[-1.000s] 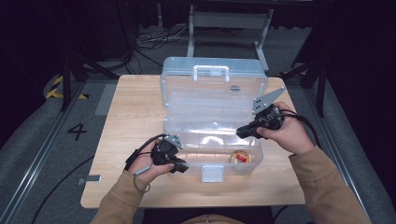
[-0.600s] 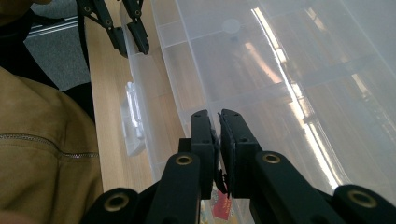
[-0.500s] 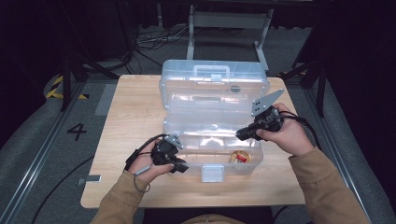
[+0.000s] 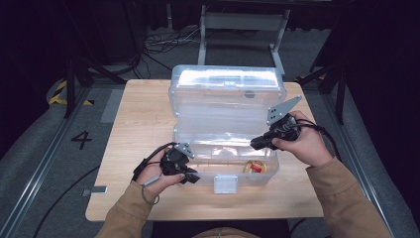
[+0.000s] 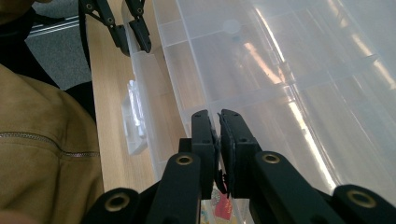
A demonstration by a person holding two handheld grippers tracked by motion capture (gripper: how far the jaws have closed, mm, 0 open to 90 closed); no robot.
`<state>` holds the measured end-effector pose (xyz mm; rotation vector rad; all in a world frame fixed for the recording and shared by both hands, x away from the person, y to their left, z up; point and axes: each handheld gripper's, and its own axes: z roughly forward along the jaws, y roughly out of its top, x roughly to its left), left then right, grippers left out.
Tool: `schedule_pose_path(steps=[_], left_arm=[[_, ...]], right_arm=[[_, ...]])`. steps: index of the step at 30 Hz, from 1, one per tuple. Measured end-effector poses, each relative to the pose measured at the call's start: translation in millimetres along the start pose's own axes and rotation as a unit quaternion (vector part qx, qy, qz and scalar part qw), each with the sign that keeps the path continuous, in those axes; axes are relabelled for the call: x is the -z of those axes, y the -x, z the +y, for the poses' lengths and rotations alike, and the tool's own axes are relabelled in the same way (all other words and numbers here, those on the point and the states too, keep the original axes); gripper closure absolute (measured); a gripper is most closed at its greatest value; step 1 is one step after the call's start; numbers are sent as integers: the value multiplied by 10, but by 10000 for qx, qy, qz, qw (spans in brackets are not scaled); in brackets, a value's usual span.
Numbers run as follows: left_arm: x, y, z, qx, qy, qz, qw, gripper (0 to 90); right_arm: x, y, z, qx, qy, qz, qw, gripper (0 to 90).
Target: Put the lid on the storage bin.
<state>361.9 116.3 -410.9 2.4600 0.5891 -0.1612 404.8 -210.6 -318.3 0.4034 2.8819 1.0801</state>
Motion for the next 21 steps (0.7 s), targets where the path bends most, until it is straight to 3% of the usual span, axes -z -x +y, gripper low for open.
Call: schedule_pose_path(steps=[7,12,21], left_arm=[[82,21,11,-54,27,17,10000,742],[288,64,4,-74,349,-18,9994,760],[580,79,-20,9,947,8,9955,796]], right_arm=[[7,4,-9,-9,20,4,10000,850],[8,2,-10,-9,35,-6,10000,850],[6,-4,-12,-9,50,-24,10000,849]])
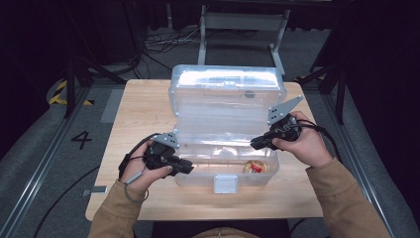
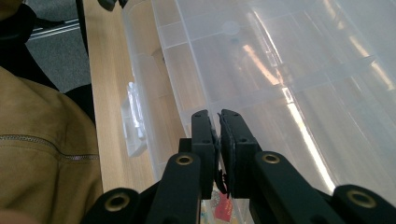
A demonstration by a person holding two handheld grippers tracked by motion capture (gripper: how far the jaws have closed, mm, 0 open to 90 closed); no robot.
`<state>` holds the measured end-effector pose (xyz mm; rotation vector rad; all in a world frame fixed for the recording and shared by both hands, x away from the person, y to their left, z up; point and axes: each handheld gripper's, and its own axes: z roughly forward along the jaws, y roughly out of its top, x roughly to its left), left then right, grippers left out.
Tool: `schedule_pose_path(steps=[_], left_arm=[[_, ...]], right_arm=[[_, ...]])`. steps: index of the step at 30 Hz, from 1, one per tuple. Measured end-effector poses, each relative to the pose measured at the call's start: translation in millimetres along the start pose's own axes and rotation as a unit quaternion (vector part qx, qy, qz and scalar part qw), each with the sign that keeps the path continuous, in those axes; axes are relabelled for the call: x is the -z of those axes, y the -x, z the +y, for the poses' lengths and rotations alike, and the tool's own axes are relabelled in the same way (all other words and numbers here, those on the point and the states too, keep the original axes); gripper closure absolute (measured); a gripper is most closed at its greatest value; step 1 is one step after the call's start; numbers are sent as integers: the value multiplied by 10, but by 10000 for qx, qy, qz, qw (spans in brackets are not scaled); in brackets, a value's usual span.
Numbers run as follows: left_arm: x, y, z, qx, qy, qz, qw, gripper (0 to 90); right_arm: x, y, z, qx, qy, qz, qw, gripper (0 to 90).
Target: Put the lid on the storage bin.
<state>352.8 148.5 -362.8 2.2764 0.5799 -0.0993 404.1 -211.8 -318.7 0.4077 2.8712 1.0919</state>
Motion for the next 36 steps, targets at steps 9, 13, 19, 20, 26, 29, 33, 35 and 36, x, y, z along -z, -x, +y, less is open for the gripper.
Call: schedule_pose_path(steps=[9,13,19,20,26,29,33,35,36], left_arm=[[155,20,33,-8,590,260,9979,849],[215,7,34,61,838,370,9958,861],[303,-42,21,248,1289,567,9897,859],[316,-49,22,228,1331,587,9891,863],[390,-69,38,352,1692,701,9825,869],[408,-80,50,436,1820,761,9794,869],[427,-90,57,551,1969,853,9751,872],[434,-87,62,592,1999,972,9732,872],[440,-89,62,589,2035,980,9724,873]], right_arm=[[0,-7,-8,32,19,-37,10000,849],[1,-9,-14,21,33,-39,10000,849],[-1,-20,-25,1,67,-56,10000,848],[-1,-18,-28,21,73,-59,10000,849],[-3,-20,-40,16,121,-56,9999,849],[-2,-23,-53,7,146,-50,9999,849],[-2,-31,-73,0,198,-72,9998,848],[-3,-34,-82,-2,219,-69,9997,848],[-4,-37,-86,-6,230,-68,9997,848]])
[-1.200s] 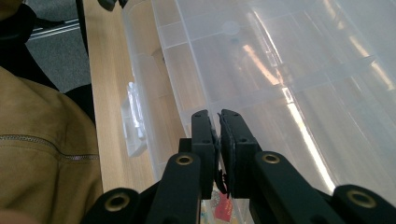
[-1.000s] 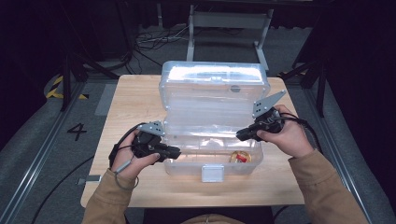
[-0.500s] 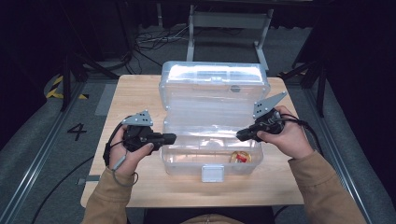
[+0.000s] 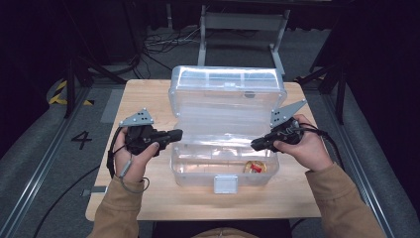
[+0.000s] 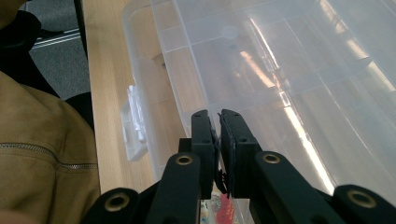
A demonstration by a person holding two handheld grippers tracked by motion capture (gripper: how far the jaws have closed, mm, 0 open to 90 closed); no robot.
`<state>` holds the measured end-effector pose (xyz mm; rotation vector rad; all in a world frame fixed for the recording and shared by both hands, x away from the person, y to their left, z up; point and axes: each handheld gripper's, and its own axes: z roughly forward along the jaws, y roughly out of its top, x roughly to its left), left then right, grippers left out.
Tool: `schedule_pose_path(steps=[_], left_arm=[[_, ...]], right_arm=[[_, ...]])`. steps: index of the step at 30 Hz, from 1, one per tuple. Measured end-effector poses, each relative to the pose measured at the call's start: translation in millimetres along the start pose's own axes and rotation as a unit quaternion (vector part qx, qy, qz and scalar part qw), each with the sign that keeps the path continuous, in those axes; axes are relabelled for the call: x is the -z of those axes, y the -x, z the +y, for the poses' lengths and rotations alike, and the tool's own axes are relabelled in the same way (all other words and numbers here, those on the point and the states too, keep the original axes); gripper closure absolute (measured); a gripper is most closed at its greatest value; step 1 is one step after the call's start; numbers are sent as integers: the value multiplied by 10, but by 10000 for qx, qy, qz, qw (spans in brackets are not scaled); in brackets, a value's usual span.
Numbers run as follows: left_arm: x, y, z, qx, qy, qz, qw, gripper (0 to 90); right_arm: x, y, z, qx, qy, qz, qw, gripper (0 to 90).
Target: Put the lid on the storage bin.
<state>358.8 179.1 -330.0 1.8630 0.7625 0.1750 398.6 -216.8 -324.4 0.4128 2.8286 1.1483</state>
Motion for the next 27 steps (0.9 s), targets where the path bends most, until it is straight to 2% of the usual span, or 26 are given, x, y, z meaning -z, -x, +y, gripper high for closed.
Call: schedule_pose_path(steps=[8,11,27], left_arm=[[47,-12,13,65,220,125,9997,863],[35,-10,16,73,257,287,9992,864],[3,-34,35,185,472,520,9974,885]], right_arm=[[-9,-11,-26,-19,59,24,10000,847],[-12,-26,-32,-35,55,14,10000,846],[-22,-61,-90,-91,168,19,9998,840]])
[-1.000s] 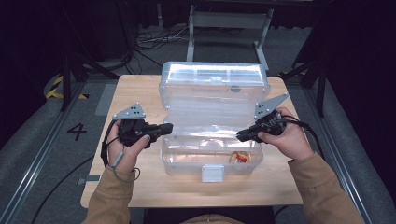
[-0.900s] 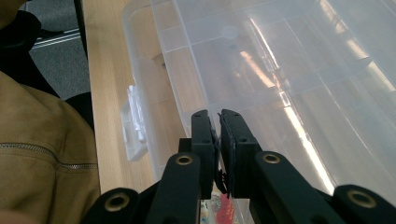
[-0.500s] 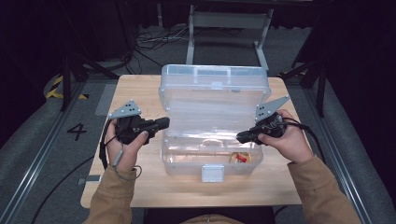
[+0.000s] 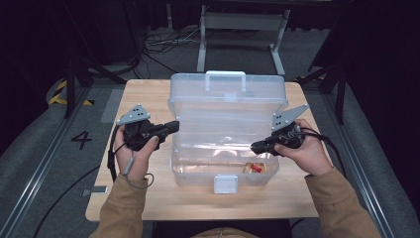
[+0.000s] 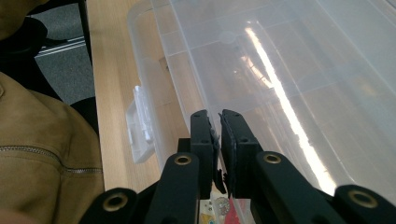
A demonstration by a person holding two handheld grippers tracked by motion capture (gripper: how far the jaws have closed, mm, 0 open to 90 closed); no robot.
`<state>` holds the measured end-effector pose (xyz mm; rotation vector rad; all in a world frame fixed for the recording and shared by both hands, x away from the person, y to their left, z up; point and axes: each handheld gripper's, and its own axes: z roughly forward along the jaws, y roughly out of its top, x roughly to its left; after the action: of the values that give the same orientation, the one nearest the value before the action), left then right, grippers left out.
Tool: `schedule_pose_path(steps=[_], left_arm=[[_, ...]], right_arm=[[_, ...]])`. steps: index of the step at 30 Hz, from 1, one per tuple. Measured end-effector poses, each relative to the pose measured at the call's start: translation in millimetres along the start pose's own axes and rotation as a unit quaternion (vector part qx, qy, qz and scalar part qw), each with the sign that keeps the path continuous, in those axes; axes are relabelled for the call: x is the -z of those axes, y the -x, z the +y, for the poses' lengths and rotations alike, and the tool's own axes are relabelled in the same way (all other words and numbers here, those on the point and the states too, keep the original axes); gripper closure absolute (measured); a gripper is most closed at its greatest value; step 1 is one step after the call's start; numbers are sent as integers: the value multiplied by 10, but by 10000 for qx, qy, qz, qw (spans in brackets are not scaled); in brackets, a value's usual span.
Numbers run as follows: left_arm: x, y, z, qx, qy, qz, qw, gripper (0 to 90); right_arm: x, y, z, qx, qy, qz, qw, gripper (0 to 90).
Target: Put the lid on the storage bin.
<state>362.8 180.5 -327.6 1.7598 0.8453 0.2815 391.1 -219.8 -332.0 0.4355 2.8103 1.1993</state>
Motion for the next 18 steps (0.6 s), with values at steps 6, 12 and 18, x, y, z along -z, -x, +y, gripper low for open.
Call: schedule_pose_path(steps=[6,12,18], left_arm=[[41,-25,3,58,85,95,9999,892],[54,-42,-3,97,50,78,9999,896],[48,-35,-4,77,6,85,9999,896]], right_arm=[[-8,-19,-29,-39,38,50,10000,835],[-18,-45,-70,-104,61,121,9999,821],[35,-74,-84,-134,281,56,9995,813]])
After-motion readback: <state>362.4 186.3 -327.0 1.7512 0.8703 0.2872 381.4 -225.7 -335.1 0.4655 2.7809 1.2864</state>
